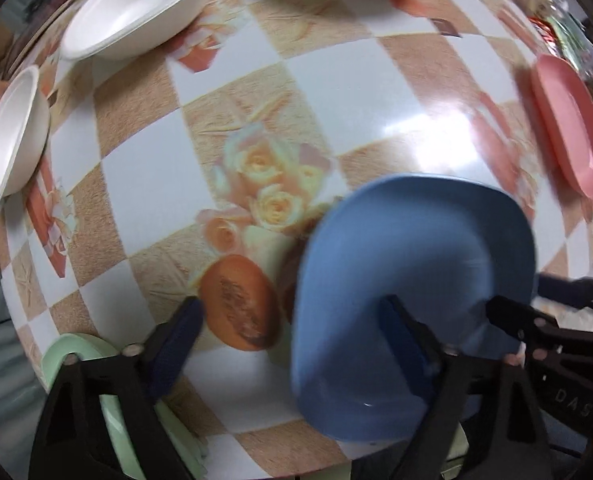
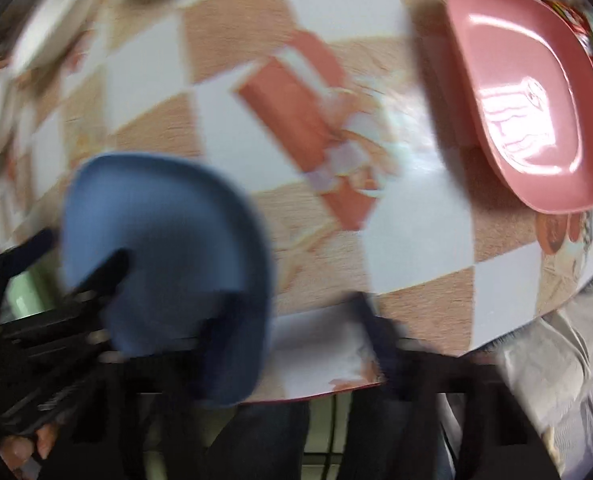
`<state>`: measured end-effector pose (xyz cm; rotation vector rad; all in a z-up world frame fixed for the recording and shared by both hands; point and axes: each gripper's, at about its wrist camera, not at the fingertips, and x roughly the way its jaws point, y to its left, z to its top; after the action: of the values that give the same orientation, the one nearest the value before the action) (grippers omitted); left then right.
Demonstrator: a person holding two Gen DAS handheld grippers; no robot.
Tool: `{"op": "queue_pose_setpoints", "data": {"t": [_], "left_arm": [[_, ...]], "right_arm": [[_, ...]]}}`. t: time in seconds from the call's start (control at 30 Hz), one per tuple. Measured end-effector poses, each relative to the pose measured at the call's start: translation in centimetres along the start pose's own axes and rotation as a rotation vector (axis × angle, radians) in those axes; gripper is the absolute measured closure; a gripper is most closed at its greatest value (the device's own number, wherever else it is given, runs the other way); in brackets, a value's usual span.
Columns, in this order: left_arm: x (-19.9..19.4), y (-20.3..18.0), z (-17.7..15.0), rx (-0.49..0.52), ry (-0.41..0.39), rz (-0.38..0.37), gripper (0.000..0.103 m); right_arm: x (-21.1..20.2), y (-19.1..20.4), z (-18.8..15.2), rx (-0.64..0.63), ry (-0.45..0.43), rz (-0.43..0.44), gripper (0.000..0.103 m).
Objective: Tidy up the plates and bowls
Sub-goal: 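Grasp the blue square plate rim with the left gripper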
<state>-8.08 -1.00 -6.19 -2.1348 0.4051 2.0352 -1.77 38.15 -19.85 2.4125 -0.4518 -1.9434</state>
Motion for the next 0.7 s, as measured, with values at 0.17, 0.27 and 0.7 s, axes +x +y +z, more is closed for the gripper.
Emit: {"op": "queue_pose_setpoints", "data": {"t": [0.17,0.27,0.7], "left_arm": [[0.0,-1.5,-0.8,0.014,0.012,-0.025,0.059],[-0.2,-3.0,-1.3,0.012,0.039,-0.018,0.060],[0.5,-5.8,-8.3,0.019,0.069,0.004,0.060]], "right_arm": [[-0.7,-0.2,-2.6,0.026,0.054,0.086,0.090],[-1.7,-0.8,-3.4,-0.005,0.065,0.051,0.090],[-6.6,2.6,-5.5,-0.112,0.044,-0.021,0.090]]}}
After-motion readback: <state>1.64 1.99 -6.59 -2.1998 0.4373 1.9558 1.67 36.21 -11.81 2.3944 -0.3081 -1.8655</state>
